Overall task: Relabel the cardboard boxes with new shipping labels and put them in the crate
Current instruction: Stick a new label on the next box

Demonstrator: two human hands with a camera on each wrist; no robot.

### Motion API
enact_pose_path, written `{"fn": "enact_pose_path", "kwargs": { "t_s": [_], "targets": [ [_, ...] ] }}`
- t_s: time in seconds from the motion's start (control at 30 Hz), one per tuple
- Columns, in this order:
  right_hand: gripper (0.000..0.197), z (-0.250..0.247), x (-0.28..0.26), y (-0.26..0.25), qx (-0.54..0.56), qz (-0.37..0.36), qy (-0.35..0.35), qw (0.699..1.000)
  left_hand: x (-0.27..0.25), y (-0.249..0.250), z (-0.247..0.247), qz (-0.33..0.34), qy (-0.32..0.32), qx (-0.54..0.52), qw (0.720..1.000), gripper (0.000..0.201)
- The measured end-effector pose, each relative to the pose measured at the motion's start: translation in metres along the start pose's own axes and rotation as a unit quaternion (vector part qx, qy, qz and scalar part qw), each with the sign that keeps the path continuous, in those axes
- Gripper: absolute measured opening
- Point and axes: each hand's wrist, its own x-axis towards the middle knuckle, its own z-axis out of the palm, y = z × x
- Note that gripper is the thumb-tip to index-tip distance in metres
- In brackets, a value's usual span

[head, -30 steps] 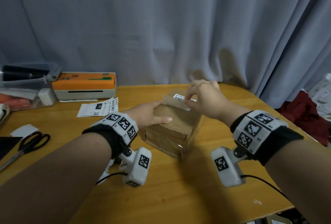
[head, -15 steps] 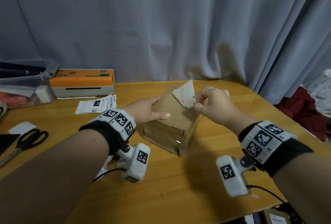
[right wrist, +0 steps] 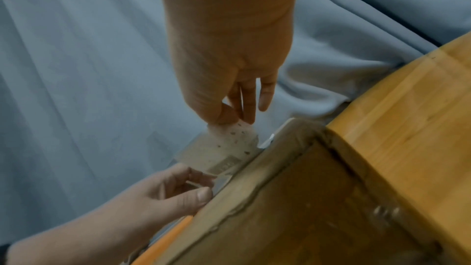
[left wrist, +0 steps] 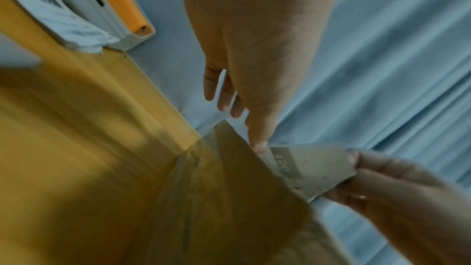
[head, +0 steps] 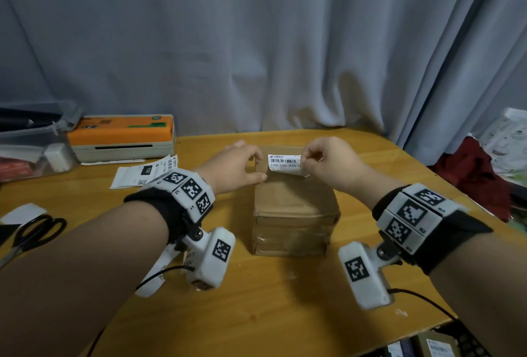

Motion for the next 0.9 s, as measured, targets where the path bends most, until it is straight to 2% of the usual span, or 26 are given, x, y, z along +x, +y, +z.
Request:
{"fn": "enact_pose_path", "kwargs": {
  "t_s": [0.03,0.1,0.17,0.2,0.27,0.4,0.5,0.57,0.63,0.73,0.83,0.9],
  "targets": [
    [0.015,0.001,-0.001,-0.002,-0.014,0.003,-0.006,1.0,0.002,-0.002,0.001,0.012,-0.009,0.004,1.0,0.048],
    [0.018,0.001,-0.001,-0.004,-0.026,0.01,-0.019,0.999,0.005,-0.006,0.0,0.03,-0.073,0.033,0.996,0.061],
    [0.022,0.0,-0.002,-0.004,-0.022,0.023,-0.041,0.999,0.006,-0.009,-0.001,0.023,-0.15,0.071,0.986,0.068],
    [0.025,-0.001,-0.002,-0.004,-0.011,0.03,-0.05,0.998,0.005,-0.009,-0.001,0.016,-0.167,0.084,0.982,0.069],
    [0.031,-0.005,-0.004,-0.004,0.022,0.045,-0.057,0.997,0.002,-0.006,0.001,0.01,-0.148,0.105,0.983,0.071],
    [0.03,-0.01,-0.004,-0.005,-0.001,0.052,-0.051,0.997,-0.004,0.02,0.01,0.025,-0.038,0.184,0.982,0.061],
    [0.039,-0.01,-0.01,-0.009,-0.058,0.029,-0.128,0.99,-0.003,0.044,0.013,0.028,0.015,0.207,0.978,0.049],
    [0.057,-0.01,-0.015,-0.015,-0.116,0.006,-0.2,0.973,-0.001,0.052,0.011,0.036,0.01,0.215,0.976,0.033],
    [0.066,-0.009,-0.018,-0.018,-0.164,-0.009,-0.214,0.963,0.0,0.051,0.009,0.051,-0.006,0.19,0.98,0.03],
    [0.053,-0.011,-0.019,-0.021,-0.204,-0.027,-0.202,0.957,0.003,0.04,0.007,0.06,-0.04,0.107,0.992,0.032],
    [0.049,-0.01,-0.019,-0.026,-0.208,-0.02,-0.202,0.957,0.005,0.028,0.006,0.038,-0.079,0.044,0.995,0.052],
    [0.048,-0.006,-0.016,-0.03,-0.218,-0.009,-0.204,0.954,0.005,0.023,0.006,0.033,-0.08,0.016,0.996,0.06]
  ]
}}
